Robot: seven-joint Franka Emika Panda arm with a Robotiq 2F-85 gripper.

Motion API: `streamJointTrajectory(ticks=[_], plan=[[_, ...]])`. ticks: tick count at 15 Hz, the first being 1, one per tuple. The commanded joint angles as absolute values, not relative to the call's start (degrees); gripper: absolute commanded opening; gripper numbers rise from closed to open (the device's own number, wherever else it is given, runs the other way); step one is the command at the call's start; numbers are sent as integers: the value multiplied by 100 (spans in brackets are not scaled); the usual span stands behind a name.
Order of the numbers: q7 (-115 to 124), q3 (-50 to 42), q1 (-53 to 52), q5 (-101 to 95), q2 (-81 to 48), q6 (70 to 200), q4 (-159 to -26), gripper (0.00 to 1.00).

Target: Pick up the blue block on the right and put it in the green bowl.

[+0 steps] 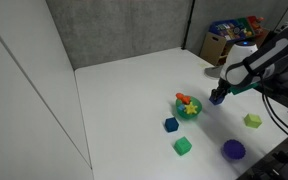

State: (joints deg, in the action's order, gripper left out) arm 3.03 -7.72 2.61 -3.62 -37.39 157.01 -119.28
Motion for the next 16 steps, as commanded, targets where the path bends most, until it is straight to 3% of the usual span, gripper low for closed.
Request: streamJointTrajectory(ticks=[1, 16], plan=[[615, -824, -150, -442, -3158, 15271, -11970, 30], [1947, -856, -1296, -973, -3174, 14804, -11473, 30]])
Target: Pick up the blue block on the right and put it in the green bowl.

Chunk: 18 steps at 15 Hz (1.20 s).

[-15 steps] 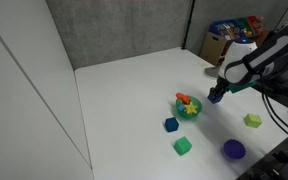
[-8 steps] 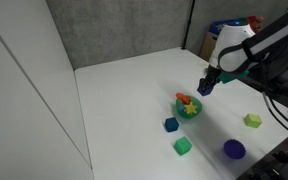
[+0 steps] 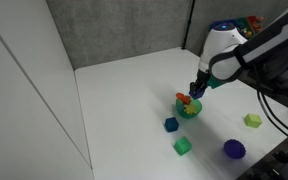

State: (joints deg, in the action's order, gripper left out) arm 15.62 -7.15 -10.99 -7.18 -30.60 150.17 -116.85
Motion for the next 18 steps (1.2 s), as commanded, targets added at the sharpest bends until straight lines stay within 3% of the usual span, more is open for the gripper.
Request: streamJointTrajectory(ticks=[1, 18], plan=[[2064, -917, -1364, -1058, -3171, 14818, -11495, 30], [3658, -1704, -2261, -2438, -3747, 14855, -11416, 30]])
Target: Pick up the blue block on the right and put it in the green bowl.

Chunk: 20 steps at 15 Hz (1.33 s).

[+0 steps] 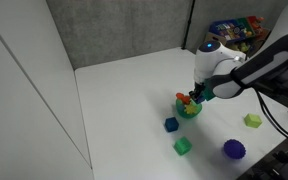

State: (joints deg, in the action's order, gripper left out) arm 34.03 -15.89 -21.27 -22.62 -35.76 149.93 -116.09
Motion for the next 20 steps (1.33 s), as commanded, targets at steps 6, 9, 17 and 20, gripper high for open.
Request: streamJointTrajectory(ticks=[6, 9, 17, 20], plan=[[3683, -1672, -2408, -2416, -3934, 14755, -11291, 30], [3667, -1624, -2495, -2408, -3859, 14611, -11249, 81], [3506, -1371, -2500, -2331, -3134, 14227, -11262, 100], [3358, -1076, -2293, -2170, -2714, 13972, -11245, 100]])
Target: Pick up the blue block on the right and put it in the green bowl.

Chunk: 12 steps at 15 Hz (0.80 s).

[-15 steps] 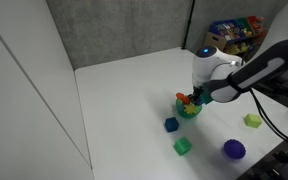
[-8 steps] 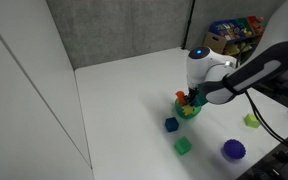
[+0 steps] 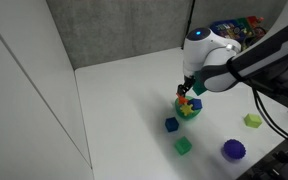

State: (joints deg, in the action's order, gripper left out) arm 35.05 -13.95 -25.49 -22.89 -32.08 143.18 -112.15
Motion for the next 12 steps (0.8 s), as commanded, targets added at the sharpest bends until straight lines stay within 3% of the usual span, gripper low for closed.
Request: streamJointTrajectory(ticks=[1, 12], plan=[[3339, -983, -2226, -2135, -2578, 13895, -11236, 100], [1696, -186, -728, -380, -1247, 12589, -11040, 100]])
